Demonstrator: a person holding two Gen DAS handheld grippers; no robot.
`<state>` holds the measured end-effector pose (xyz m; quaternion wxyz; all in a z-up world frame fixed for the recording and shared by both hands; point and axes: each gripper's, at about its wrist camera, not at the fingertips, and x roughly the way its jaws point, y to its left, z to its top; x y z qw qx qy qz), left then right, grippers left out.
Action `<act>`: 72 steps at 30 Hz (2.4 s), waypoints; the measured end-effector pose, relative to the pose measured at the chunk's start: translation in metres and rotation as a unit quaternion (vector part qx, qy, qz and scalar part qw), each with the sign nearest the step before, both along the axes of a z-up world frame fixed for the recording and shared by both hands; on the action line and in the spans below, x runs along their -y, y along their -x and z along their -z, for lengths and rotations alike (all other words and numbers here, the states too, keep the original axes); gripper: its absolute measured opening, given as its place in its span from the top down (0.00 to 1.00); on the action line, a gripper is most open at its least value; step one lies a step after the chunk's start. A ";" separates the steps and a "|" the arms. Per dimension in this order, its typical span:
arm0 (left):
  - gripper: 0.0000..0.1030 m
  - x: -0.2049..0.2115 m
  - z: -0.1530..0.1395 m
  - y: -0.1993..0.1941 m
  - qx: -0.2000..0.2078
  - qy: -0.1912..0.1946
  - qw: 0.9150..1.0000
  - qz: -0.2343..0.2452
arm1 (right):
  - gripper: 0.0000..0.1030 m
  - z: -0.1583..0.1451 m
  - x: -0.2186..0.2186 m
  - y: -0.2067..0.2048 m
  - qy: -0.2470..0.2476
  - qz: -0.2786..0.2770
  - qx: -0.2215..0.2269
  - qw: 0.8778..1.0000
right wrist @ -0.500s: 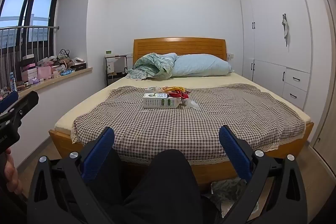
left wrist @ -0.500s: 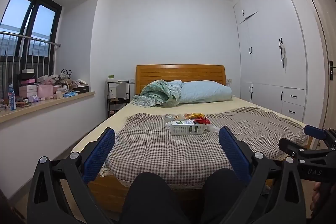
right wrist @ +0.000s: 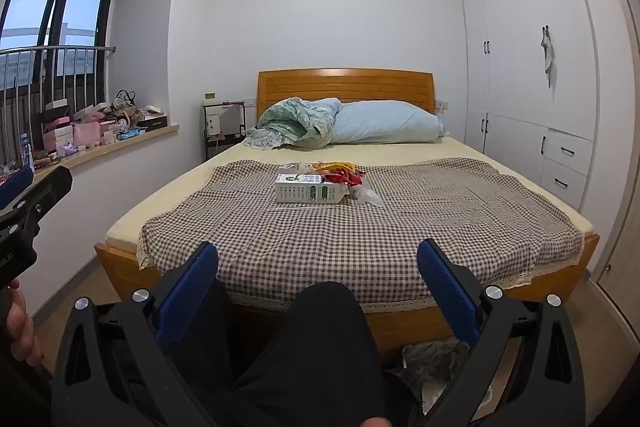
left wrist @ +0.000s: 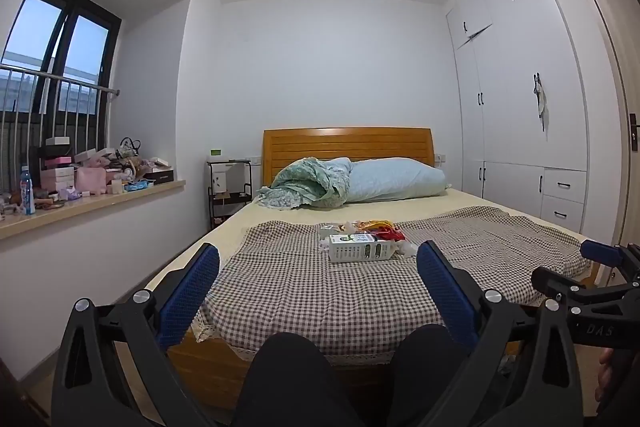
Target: Collect trash
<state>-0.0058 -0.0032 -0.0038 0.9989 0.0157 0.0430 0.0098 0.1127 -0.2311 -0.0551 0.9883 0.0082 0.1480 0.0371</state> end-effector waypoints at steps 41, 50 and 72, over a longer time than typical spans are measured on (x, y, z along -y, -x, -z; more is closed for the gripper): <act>0.07 0.003 0.001 -0.001 -0.002 -0.001 1.000 -0.001 | 0.07 0.000 0.005 0.003 -0.004 0.017 0.013 1.000; 0.07 0.003 0.002 -0.001 -0.003 -0.002 1.000 -0.001 | 0.07 0.001 -0.001 0.001 0.010 0.008 0.010 1.000; 0.07 0.004 0.000 0.000 -0.003 -0.004 1.000 0.000 | 0.07 0.001 0.000 0.000 0.011 0.005 0.006 1.000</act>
